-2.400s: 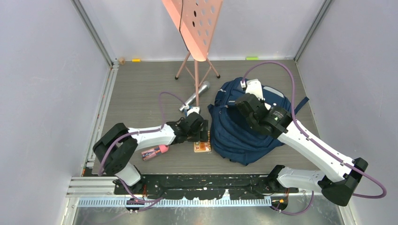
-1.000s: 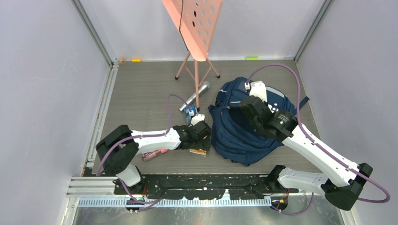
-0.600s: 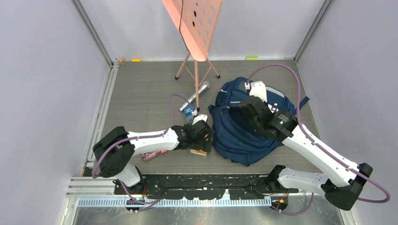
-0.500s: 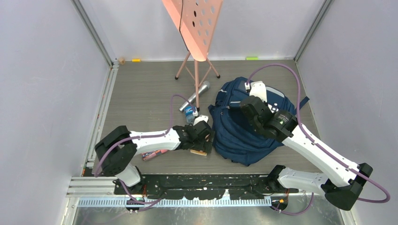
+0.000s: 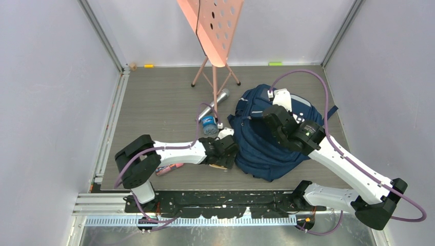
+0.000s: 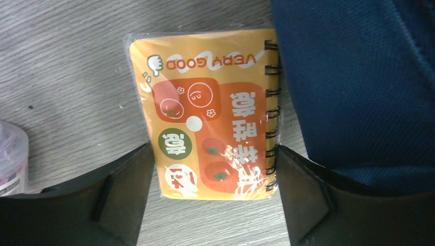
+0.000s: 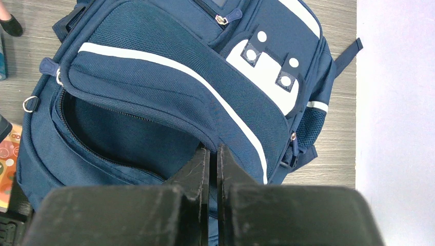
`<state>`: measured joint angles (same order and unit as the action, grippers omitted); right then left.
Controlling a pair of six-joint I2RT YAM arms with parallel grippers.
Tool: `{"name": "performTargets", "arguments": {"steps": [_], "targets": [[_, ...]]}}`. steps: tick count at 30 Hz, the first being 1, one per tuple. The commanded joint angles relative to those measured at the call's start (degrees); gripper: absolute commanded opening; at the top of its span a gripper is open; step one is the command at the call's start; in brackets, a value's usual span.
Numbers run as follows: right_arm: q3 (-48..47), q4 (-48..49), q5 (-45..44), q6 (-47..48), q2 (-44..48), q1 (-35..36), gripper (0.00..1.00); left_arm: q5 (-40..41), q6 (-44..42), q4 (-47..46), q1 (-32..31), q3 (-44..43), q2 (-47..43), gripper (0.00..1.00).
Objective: Pack the student bag
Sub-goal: Pick up the stationery from the center of the board, then place the stationery in the student bag.
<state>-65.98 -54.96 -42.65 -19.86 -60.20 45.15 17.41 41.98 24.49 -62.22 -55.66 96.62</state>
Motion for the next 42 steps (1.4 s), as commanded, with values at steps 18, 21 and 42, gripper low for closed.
{"name": "performTargets", "arguments": {"steps": [18,21,42], "targets": [[-3.37,1.61,-2.66,-2.15,1.93,-0.32,0.0,4.3,-2.75,5.09,-5.63,2.92,-22.17,0.63],[-3.6,1.71,-2.82,-2.25,1.93,-0.32,0.0,-1.49,-6.28,3.77,-7.02,-2.0,-22.47,0.63],[-1.78,2.71,-0.07,-5.48,4.98,-0.32,0.01,3.28,-10.82,-8.34,-8.6,-24.03,-1.2,0.61]]}}
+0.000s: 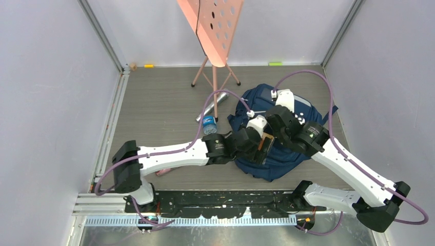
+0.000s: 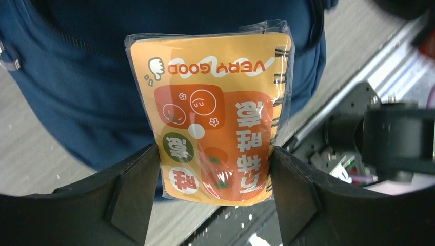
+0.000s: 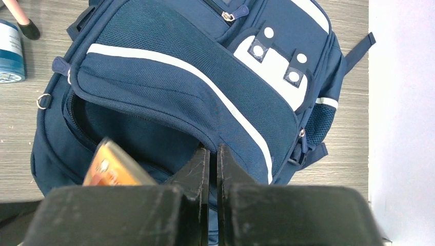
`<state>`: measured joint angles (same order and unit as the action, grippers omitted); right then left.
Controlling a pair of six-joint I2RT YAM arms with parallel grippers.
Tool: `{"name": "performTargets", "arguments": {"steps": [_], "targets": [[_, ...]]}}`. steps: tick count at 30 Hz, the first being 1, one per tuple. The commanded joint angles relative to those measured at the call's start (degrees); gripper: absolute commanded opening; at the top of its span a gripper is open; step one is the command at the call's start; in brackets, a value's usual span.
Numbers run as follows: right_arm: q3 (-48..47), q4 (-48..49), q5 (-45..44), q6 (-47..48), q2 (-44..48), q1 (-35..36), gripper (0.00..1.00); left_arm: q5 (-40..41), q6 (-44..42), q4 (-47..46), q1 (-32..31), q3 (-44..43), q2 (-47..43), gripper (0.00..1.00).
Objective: Pack the student bag
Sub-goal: Place the stationery in the student bag.
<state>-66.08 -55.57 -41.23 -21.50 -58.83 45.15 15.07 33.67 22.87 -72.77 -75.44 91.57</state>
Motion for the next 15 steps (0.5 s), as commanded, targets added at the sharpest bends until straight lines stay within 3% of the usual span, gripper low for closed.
{"name": "performTargets", "arguments": {"steps": [1,9,15], "targets": [[-1.55,3.43,-0.98,-4.05,3.7,-0.32,0.01,6.26,-2.88,-7.41,2.29,-5.15,5.25,0.61],[-0.04,3.45,-1.02,-5.86,4.67,-0.32,0.0,9.64,-4.55,-14.5,3.69,-6.13,9.8,0.67],[0.26,3.88,-3.34,-7.07,5.48,-0.33,0.0,9.39,-9.11,-21.45,3.67,0.54,6.41,0.91]]}}
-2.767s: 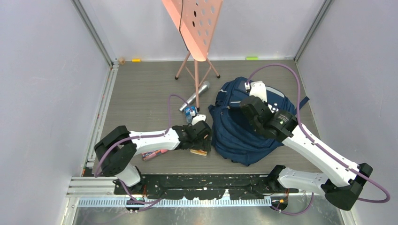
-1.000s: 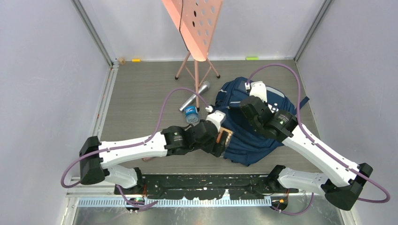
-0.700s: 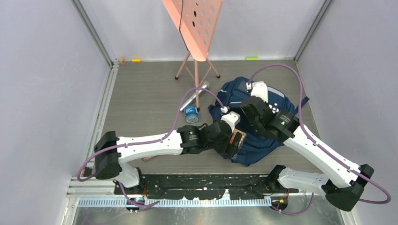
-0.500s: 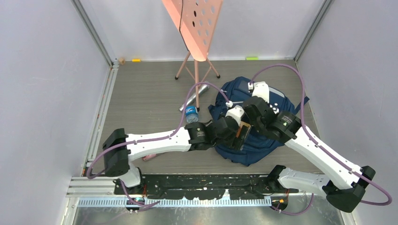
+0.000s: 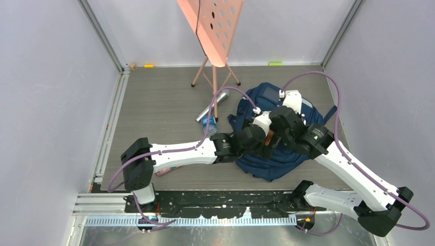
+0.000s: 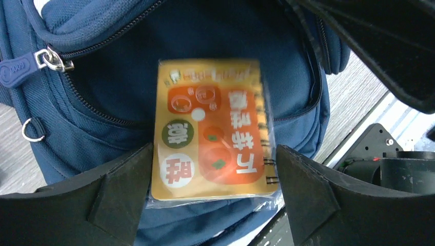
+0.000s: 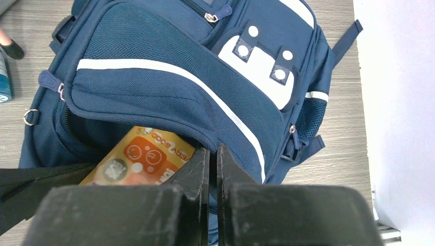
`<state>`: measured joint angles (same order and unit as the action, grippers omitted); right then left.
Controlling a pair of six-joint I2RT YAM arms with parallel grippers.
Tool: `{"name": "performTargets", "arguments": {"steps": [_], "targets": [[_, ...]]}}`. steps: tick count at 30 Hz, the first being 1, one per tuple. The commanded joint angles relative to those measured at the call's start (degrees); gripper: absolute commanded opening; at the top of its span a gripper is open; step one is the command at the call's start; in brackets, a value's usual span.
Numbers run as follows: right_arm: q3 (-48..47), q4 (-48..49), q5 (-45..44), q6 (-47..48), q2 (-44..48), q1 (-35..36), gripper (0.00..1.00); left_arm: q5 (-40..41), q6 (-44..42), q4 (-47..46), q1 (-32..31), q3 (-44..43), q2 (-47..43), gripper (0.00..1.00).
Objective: Pack the student bag
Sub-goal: Place the stationery in the student bag.
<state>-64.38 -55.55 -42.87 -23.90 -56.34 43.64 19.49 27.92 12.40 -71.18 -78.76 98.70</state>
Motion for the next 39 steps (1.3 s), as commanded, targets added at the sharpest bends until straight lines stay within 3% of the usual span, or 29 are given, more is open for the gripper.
{"name": "performTargets", "arguments": {"steps": [1,10,16,20,28,39], "targets": [[-1.45,3.91,-2.0,-4.8,3.07,1.18,0.0,4.77,-4.0,-11.91,2.03,5.57,-1.42,0.93],[-1.01,4.34,-2.99,-4.95,3.68,1.18,0.0,0.63,-11.46,-26.78,1.94,19.35,-10.18,0.98],[-1.1,4.33,-3.05,-4.69,3.69,1.14,0.0,-4.79,-15.22,-27.29,1.58,24.48,-16.76,0.99],[-0.95,4.62,-3.18,-4.54,3.38,1.19,0.0,-7.41,-14.18,-27.87,0.17,27.37,-19.02,0.91],[-0.97,5.39,-2.86,-4.14,2.31,1.19,0.0,-9.32,-8.36,-32.46,-3.62,26.42,-15.59,0.72],[-0.84,5.41,-2.83,-3.8,2.73,1.19,0.01,-6.5,-6.5,-39.24,-4.62,22.59,-7.41,0.69]]}}
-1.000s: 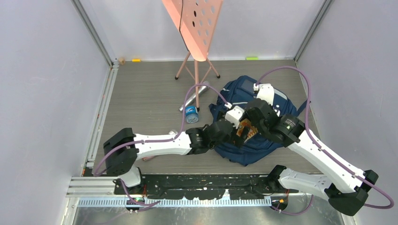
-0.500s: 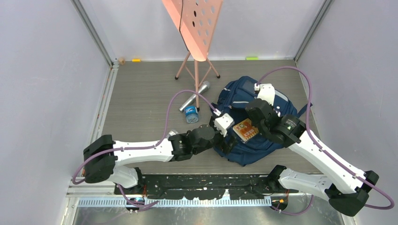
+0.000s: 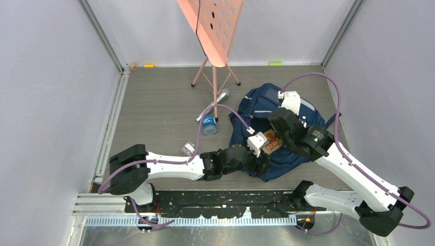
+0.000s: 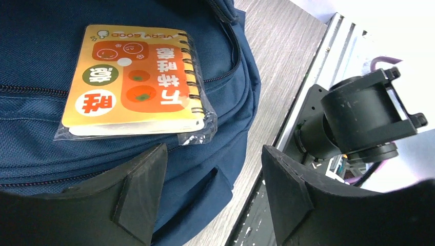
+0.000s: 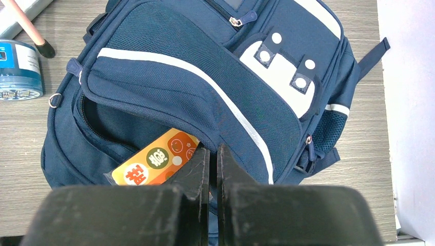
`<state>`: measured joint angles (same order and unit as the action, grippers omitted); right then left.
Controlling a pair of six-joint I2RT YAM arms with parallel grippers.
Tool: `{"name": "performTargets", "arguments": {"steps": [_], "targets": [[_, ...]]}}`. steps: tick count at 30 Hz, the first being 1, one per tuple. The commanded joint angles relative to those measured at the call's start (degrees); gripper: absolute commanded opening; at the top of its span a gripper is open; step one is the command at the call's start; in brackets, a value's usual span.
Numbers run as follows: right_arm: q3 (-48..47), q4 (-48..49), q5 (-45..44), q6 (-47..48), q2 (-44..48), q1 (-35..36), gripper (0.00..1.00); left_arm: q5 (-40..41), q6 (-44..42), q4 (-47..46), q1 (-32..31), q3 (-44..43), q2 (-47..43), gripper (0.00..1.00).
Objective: Pack the student bag
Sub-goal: Place the stationery in the student bag.
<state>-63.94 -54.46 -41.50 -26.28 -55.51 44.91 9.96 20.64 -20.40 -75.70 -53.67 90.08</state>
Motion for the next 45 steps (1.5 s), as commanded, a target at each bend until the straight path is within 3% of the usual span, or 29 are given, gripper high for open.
{"name": "performTargets", "arguments": {"steps": [1,20,29,35,39,42,45], "targets": [[-1.27,4.34,-4.25,-1.43,2.0,-0.08,0.01,3.69,0.46,-6.52,0.12,-2.91,1.68,0.69],[0.18,4.5,-3.72,-2.86,2.39,-0.08,0.0,0.94,3.22,-12.37,8.34,-10.08,11.11,0.53],[0.75,3.96,-4.46,-2.99,2.68,-0.08,0.0,0.61,2.43,-11.96,8.61,-5.67,5.21,0.6],[1.09,2.94,-4.29,-2.96,2.9,-0.09,0.0,0.18,3.17,-1.93,8.58,0.84,-6.49,0.67],[2.7,2.61,-2.56,-3.37,3.19,-0.08,0.0,4.21,3.01,12.32,9.4,2.28,-14.32,0.75],[4.63,2.18,0.27,-4.68,3.1,-0.08,0.0,4.67,2.88,22.01,11.73,0.71,-17.85,0.82],[6.9,1.93,3.29,-6.13,2.34,-0.08,0.0,0.17,0.35,24.63,16.63,0.36,-18.68,0.85]]}}
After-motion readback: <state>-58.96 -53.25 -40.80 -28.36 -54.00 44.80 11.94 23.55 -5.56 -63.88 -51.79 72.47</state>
